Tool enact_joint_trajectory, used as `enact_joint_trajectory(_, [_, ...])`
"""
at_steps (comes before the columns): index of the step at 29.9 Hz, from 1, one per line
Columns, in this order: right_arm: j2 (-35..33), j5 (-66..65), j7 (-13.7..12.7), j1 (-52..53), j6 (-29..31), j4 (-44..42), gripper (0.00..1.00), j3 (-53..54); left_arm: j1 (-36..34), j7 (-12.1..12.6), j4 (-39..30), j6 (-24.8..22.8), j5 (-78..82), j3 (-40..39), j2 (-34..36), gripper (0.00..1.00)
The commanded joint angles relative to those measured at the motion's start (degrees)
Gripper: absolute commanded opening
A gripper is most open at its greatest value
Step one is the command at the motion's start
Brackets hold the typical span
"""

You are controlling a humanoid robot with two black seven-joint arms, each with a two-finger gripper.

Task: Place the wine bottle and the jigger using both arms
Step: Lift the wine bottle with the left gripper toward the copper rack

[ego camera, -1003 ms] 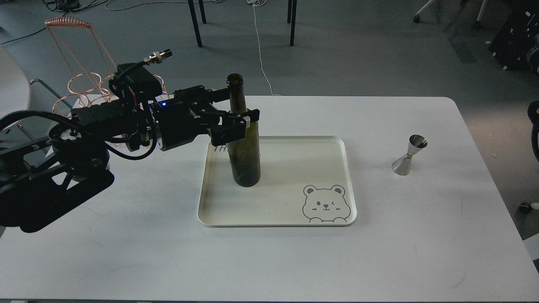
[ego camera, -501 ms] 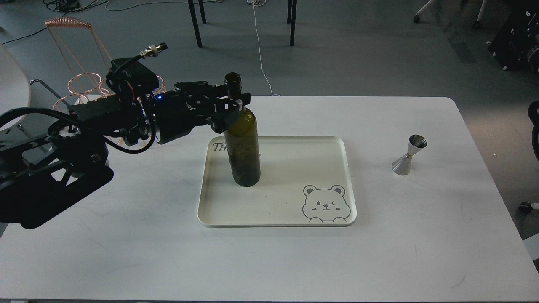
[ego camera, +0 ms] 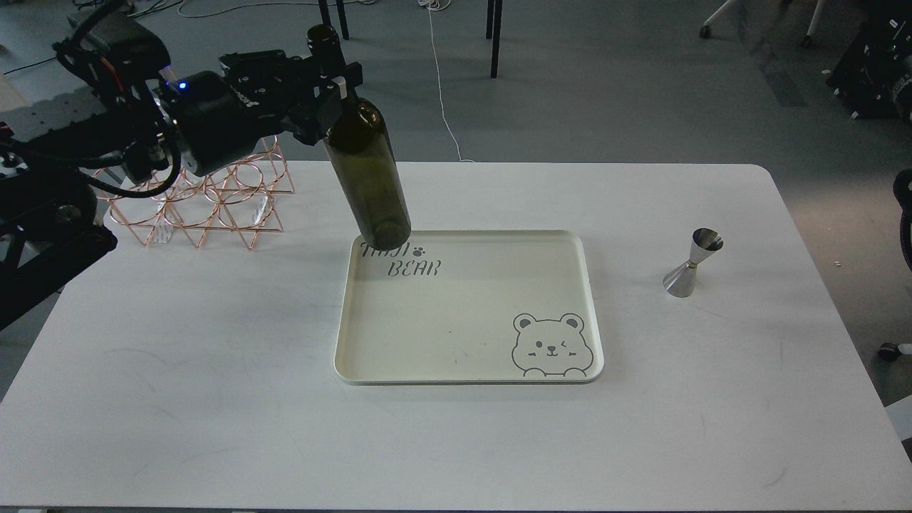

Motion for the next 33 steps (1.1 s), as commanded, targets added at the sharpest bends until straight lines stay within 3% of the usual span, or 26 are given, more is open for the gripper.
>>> enact_joint_trajectory(1, [0.1, 0.0, 0.0, 0.0, -0.1, 0.0, 0.97, 0.0, -1.8, -0.4, 1.8, 0.0, -0.3, 0.4, 3.8, 0.11])
enact_joint_trajectory(19, [0.2, 0.0, 0.0, 0.0, 0.0, 0.0, 0.97, 0.0, -4.8, -2.1, 17.5, 0.3, 5.3, 0.7, 5.5, 0.11])
enact_joint_trajectory(33, [0.4, 0.0, 0.0, 0.0, 0.0, 0.0, 0.97, 0.0, -4.7, -1.8, 18.9, 0.7, 5.1, 2.9, 3.2, 0.11])
